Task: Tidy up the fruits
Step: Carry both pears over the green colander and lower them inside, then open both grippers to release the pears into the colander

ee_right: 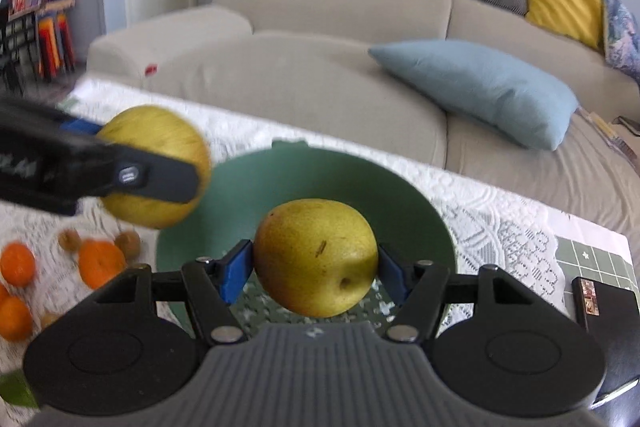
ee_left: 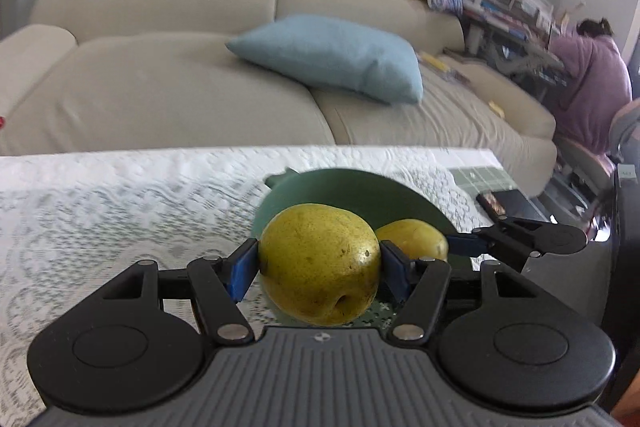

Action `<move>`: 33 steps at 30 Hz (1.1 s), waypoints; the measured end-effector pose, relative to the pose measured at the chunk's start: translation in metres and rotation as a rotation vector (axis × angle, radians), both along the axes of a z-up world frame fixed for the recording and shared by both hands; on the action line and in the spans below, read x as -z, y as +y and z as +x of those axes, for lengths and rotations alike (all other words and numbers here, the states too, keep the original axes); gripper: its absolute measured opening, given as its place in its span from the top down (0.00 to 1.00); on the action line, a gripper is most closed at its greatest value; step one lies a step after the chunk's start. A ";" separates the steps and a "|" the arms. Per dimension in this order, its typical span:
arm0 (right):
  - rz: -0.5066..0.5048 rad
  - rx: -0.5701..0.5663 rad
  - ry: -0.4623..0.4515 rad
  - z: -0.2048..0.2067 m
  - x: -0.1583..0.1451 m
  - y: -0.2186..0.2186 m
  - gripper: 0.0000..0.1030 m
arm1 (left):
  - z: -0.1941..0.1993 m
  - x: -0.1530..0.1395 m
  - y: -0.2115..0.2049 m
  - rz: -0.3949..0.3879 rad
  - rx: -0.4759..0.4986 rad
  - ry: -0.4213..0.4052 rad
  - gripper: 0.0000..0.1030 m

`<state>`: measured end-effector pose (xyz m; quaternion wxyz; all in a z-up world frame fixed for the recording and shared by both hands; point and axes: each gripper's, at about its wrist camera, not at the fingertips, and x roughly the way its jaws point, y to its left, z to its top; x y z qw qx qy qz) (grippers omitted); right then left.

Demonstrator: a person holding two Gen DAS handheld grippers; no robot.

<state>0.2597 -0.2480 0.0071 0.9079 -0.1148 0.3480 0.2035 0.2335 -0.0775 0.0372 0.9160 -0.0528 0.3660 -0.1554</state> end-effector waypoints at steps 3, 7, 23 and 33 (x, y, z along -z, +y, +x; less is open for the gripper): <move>-0.031 -0.027 0.040 0.008 0.007 0.002 0.38 | 0.014 0.008 -0.009 0.006 0.024 0.054 0.28; -0.074 -0.054 0.089 0.018 0.016 0.006 0.38 | 0.028 0.018 -0.021 0.058 0.056 0.132 0.28; -0.019 -0.052 0.225 0.036 0.023 0.000 0.38 | 0.056 0.032 -0.040 0.208 0.066 0.325 0.28; -0.029 -0.058 0.202 0.029 0.021 -0.009 0.36 | 0.058 0.040 -0.049 0.226 0.086 0.352 0.26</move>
